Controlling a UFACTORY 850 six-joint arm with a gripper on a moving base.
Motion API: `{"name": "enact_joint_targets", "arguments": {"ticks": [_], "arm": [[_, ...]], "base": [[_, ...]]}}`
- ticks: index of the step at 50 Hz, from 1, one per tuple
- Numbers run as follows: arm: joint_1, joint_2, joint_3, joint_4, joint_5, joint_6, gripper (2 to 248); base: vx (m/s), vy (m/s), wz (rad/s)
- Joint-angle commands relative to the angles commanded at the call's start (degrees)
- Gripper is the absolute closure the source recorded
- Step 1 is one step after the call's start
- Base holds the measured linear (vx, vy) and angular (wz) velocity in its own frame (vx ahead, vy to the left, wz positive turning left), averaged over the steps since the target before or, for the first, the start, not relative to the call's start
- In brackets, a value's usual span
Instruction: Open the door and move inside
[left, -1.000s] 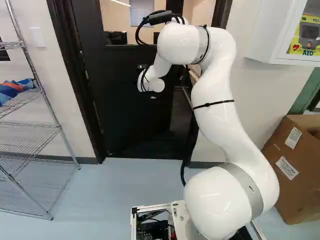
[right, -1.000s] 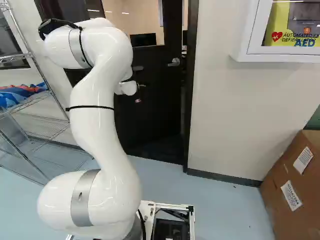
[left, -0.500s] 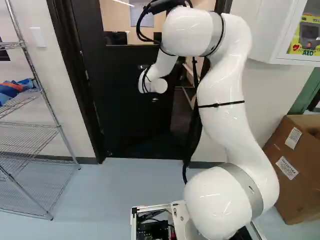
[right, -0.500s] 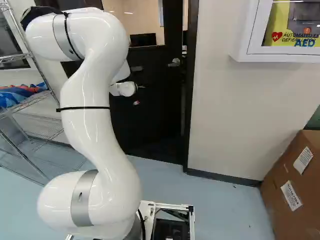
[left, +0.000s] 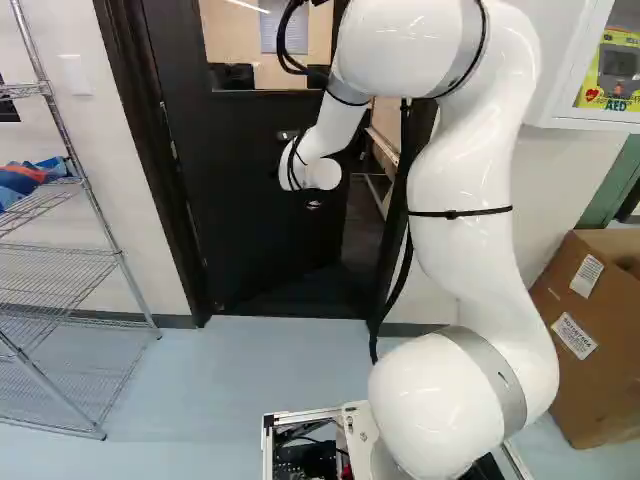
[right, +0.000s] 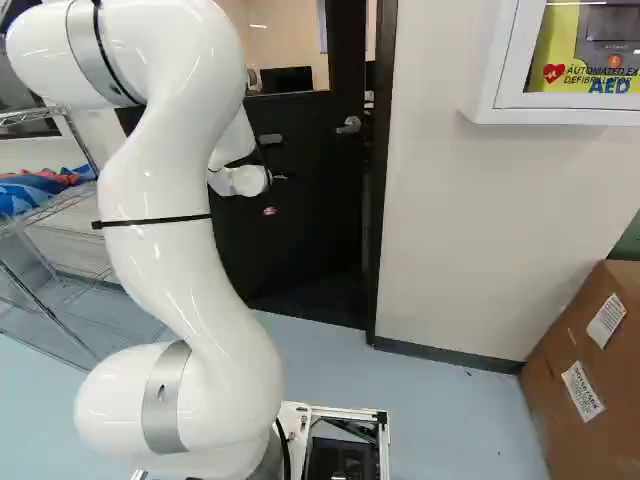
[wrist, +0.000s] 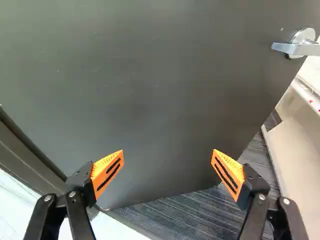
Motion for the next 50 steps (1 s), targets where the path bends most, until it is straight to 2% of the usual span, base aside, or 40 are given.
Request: {"name": "enact_joint_targets", "arguments": {"ticks": [25, 50], "arm": [[-0.1, 6.8, 8.4, -2.4, 0.0, 0.0, 3], [-0.3, 13.7, 16.5, -7.3, 1.2, 0.0, 3]], "base": [[0.000, 0.000, 0.000], [0.000, 0.000, 0.000]]}}
